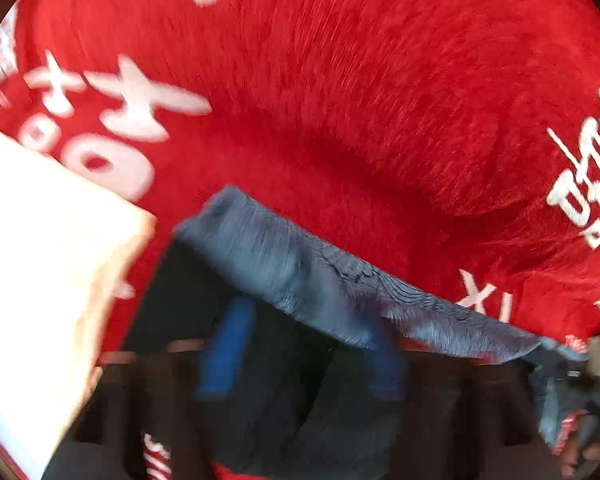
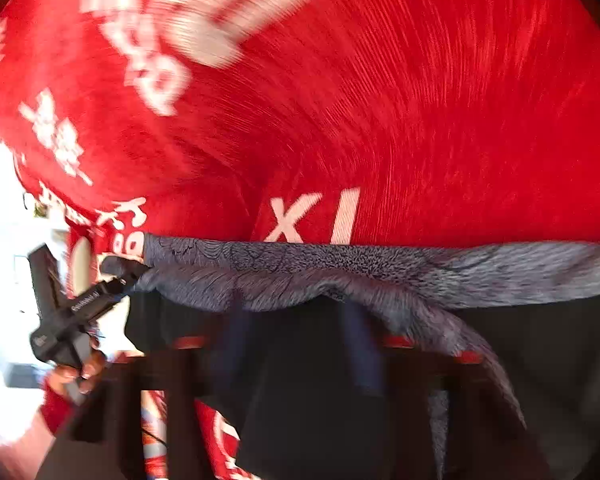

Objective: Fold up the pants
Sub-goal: 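Lift the waistband with both tools and fold it over toward the hems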

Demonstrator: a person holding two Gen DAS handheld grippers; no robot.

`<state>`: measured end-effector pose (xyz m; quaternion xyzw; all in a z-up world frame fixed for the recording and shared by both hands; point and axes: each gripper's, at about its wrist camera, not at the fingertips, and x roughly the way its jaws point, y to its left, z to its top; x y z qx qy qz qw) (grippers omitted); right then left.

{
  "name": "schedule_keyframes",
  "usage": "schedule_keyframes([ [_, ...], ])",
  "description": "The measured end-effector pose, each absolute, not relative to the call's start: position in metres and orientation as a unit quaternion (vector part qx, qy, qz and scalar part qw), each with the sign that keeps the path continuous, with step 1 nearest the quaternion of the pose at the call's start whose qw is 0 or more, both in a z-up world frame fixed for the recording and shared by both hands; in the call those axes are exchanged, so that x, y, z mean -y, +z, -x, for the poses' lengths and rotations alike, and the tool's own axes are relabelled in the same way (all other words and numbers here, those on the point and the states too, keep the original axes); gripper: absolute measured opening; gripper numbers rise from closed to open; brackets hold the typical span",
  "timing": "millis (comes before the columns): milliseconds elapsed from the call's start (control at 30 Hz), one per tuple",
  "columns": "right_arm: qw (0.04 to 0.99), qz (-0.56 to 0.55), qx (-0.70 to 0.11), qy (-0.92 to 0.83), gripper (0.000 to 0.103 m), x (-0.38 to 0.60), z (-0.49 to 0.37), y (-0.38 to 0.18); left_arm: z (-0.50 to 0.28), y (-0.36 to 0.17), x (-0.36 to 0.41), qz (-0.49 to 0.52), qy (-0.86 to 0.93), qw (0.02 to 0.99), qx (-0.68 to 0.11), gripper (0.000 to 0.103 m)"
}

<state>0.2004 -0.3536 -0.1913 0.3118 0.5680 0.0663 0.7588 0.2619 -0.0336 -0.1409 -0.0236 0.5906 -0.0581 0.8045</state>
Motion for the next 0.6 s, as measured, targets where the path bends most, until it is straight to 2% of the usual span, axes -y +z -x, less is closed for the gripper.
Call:
schedule_keyframes([
  [67,0.768,-0.267,-0.578,0.064,0.064,0.345,-0.196,-0.182,-0.255,-0.135,0.042,-0.004,-0.069,0.812,-0.58,0.082],
  [100,0.77,-0.253,-0.582,0.061,0.057,0.343,-0.195,-0.182,-0.254,-0.138,0.047,-0.014,-0.075,0.808,-0.584,0.082],
  [133,0.77,-0.236,-0.589,0.06,0.043,0.339,-0.194,-0.184,-0.254,-0.143,0.053,-0.024,-0.079,0.804,-0.589,0.082],
  [167,0.768,-0.22,-0.599,0.059,0.037,0.335,-0.196,-0.189,-0.255,-0.151,0.058,-0.035,-0.079,0.799,-0.595,0.082],
  [300,0.774,-0.165,-0.611,0.023,0.034,0.331,-0.212,-0.214,-0.273,-0.183,0.075,-0.079,-0.058,0.797,-0.596,0.082],
  [333,0.779,-0.159,-0.606,0.015,0.03,0.333,-0.216,-0.22,-0.275,-0.189,0.079,-0.091,-0.054,0.799,-0.592,0.082],
  [433,0.788,-0.168,-0.592,-0.004,0.033,0.339,-0.23,-0.227,-0.282,-0.199,0.092,-0.116,-0.042,0.802,-0.585,0.087],
  [500,0.785,-0.201,-0.586,-0.009,0.034,0.346,-0.233,-0.225,-0.281,-0.196,0.099,-0.126,-0.033,0.8,-0.586,0.087],
  [600,0.789,-0.24,-0.565,0.005,0.052,0.358,-0.221,-0.209,-0.27,-0.184,0.106,-0.118,-0.049,0.795,-0.593,0.087],
])
